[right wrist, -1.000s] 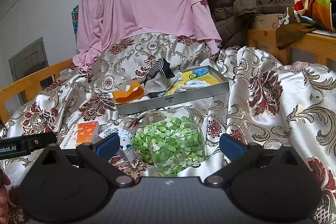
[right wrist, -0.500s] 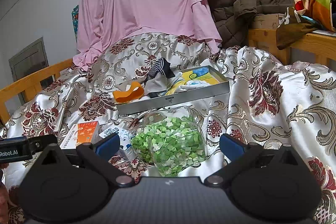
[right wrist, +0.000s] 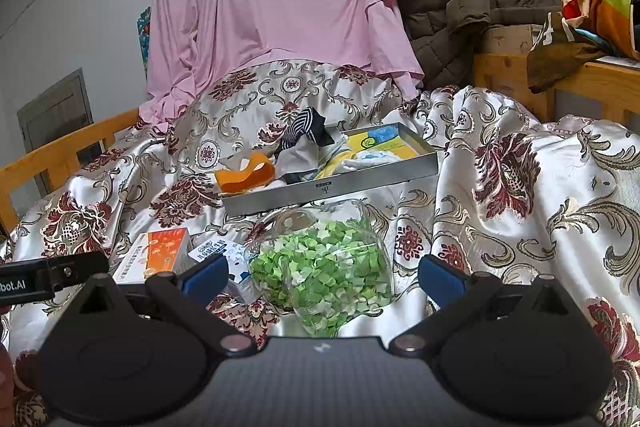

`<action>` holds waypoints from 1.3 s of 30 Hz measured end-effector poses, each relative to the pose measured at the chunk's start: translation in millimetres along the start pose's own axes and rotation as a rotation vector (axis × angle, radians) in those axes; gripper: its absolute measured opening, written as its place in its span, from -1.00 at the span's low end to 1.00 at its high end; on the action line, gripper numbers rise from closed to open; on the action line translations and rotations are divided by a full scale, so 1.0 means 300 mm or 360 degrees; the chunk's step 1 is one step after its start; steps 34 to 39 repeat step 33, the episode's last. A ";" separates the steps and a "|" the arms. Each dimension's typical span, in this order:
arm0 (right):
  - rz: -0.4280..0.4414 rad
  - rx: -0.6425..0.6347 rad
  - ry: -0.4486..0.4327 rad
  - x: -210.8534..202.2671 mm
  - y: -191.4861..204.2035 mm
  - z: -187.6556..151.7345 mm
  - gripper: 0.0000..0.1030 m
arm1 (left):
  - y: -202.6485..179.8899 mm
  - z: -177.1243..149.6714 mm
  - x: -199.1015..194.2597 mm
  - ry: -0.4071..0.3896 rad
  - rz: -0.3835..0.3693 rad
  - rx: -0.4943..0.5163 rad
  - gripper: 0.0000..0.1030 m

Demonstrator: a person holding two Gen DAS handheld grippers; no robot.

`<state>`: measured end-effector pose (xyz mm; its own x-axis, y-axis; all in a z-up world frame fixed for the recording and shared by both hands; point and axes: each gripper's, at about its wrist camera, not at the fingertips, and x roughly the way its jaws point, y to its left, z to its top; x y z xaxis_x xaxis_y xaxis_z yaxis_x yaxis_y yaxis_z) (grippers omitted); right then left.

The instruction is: Organize soft objects

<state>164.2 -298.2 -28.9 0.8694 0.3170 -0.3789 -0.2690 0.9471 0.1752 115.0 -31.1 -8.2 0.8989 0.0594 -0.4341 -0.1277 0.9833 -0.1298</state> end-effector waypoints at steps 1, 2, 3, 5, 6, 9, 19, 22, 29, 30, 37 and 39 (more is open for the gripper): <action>-0.0001 0.0000 -0.0001 0.000 0.001 0.001 0.99 | 0.000 0.000 0.000 0.0002 0.0000 -0.0001 0.99; -0.0001 -0.0001 -0.0001 0.000 0.000 -0.001 0.99 | 0.000 0.000 0.000 0.0003 0.0000 0.0000 0.99; -0.0001 -0.0001 -0.0001 0.000 0.000 -0.001 0.99 | 0.000 0.000 0.000 0.0005 -0.0001 0.0001 0.99; -0.0001 0.0000 -0.0001 0.000 0.001 0.001 0.99 | -0.001 0.000 0.000 0.0005 -0.0003 -0.0001 0.99; -0.0001 0.0000 -0.0001 0.000 0.001 -0.001 0.99 | 0.000 0.001 0.000 0.0002 -0.0001 0.0000 0.99; -0.0001 -0.0001 0.0000 0.000 0.001 0.001 0.99 | -0.001 0.000 0.001 0.0001 0.0000 0.0003 0.99; -0.0001 0.0000 -0.0001 0.000 0.004 0.001 0.99 | 0.001 -0.001 -0.001 0.0004 0.0000 0.0001 0.99; -0.0002 0.0000 0.0000 0.001 0.004 0.001 0.99 | 0.002 -0.001 -0.001 0.0002 -0.0001 0.0000 0.99; 0.0002 -0.0008 0.0005 0.002 0.017 -0.012 0.99 | -0.003 0.000 -0.002 0.0004 -0.0035 0.0017 0.99; 0.0003 -0.0009 0.0008 0.002 0.018 -0.015 0.99 | -0.005 -0.001 0.000 0.0009 -0.0034 0.0019 0.99; 0.0004 -0.0011 0.0011 0.003 0.023 -0.018 0.99 | 0.001 -0.003 0.002 0.0020 -0.0031 0.0010 0.99; 0.0004 -0.0011 0.0011 0.003 0.023 -0.018 0.99 | 0.001 -0.003 0.002 0.0020 -0.0031 0.0010 0.99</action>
